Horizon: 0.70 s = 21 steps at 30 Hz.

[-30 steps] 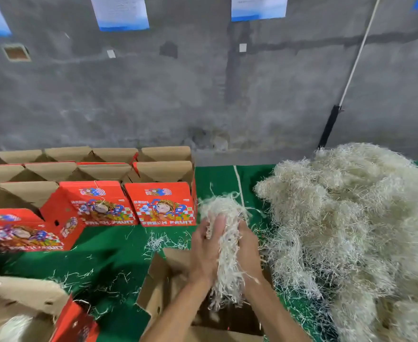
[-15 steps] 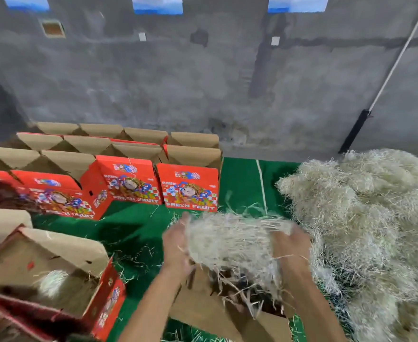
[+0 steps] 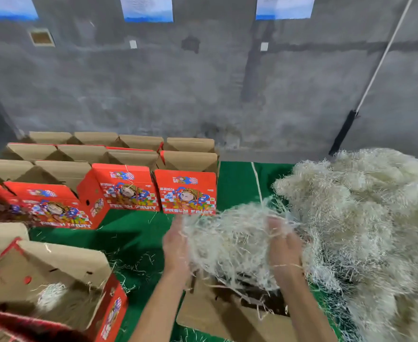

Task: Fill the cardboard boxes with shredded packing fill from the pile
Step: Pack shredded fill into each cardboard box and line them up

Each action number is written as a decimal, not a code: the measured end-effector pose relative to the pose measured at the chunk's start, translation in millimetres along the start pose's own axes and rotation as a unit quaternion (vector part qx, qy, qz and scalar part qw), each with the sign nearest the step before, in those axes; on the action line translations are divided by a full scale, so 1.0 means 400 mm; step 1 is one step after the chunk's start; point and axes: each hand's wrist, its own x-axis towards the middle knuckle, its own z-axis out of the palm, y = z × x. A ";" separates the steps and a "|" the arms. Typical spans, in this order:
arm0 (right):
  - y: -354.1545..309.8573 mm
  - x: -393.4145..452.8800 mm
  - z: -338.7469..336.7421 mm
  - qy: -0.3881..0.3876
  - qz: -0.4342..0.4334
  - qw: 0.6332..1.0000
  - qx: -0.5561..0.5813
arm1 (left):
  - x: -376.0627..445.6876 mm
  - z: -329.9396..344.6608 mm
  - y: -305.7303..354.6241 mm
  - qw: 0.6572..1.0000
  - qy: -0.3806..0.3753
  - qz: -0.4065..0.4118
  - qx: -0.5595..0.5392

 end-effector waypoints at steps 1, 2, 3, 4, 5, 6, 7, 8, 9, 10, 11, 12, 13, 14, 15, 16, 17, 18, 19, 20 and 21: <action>-0.003 -0.031 0.047 -0.066 0.013 0.998 -0.014 | -0.033 0.039 -0.031 0.999 -0.048 -0.002 0.013; -0.001 -0.056 0.090 -0.121 0.021 0.992 -0.027 | -0.070 0.073 -0.060 0.996 -0.088 -0.005 0.007; -0.005 -0.074 0.118 -0.137 0.011 0.990 -0.038 | -0.094 0.093 -0.077 0.994 -0.105 0.001 -0.003; -0.007 -0.078 0.124 -0.118 -0.009 0.991 -0.060 | -0.104 0.097 -0.072 0.995 -0.099 0.029 0.006; -0.014 -0.069 0.110 -0.076 -0.024 0.994 -0.080 | -0.092 0.083 -0.053 0.994 -0.079 0.064 0.031; -0.023 -0.058 0.078 -0.036 -0.027 0.996 -0.079 | -0.063 0.056 -0.033 0.992 -0.058 0.098 0.044; -0.021 -0.044 0.040 0.004 -0.036 0.998 -0.054 | -0.030 0.030 -0.015 0.992 -0.021 0.121 0.035; -0.019 -0.037 0.006 0.040 -0.035 0.998 -0.020 | -0.012 0.013 0.006 0.992 0.003 0.128 -0.001; -0.010 -0.040 -0.013 0.047 -0.018 0.999 0.016 | -0.006 0.006 0.019 0.992 0.010 0.125 -0.014; -0.006 -0.046 -0.023 0.011 0.001 0.998 0.063 | -0.014 0.016 0.026 0.994 -0.015 0.110 -0.012; -0.001 -0.051 -0.021 -0.053 0.008 0.992 0.117 | -0.038 0.037 0.015 0.992 -0.072 0.099 0.009; 0.006 -0.055 -0.014 -0.126 0.005 0.980 0.155 | -0.072 0.066 -0.006 0.986 -0.136 0.090 0.046; 0.014 -0.052 -0.003 -0.157 -0.008 0.973 0.170 | -0.102 0.089 -0.042 0.976 -0.180 0.090 0.089; 0.019 -0.051 0.004 -0.161 -0.009 0.974 0.156 | -0.126 0.100 -0.077 0.969 -0.195 0.092 0.122; 0.026 -0.048 0.007 -0.141 -0.005 0.983 0.119 | -0.145 0.099 -0.094 0.963 -0.197 0.102 0.155; 0.031 -0.050 0.004 -0.101 -0.007 0.991 0.088 | -0.144 0.092 -0.094 0.957 -0.197 0.104 0.184; 0.034 -0.046 -0.003 -0.073 -0.008 0.995 0.063 | -0.131 0.077 -0.078 0.956 -0.188 0.097 0.201; 0.038 -0.042 -0.008 -0.051 -0.013 0.998 0.044 | -0.112 0.058 -0.055 0.961 -0.170 0.091 0.200; 0.036 -0.040 -0.019 -0.036 -0.019 0.999 0.036 | -0.082 0.035 -0.036 0.974 -0.137 0.080 0.161; 0.041 -0.027 -0.034 -0.018 -0.001 0.998 0.055 | -0.057 0.016 -0.012 0.989 -0.099 0.065 0.093; 0.044 -0.018 -0.050 -0.001 0.048 0.994 0.095 | -0.040 0.003 -0.001 0.995 -0.075 0.062 0.037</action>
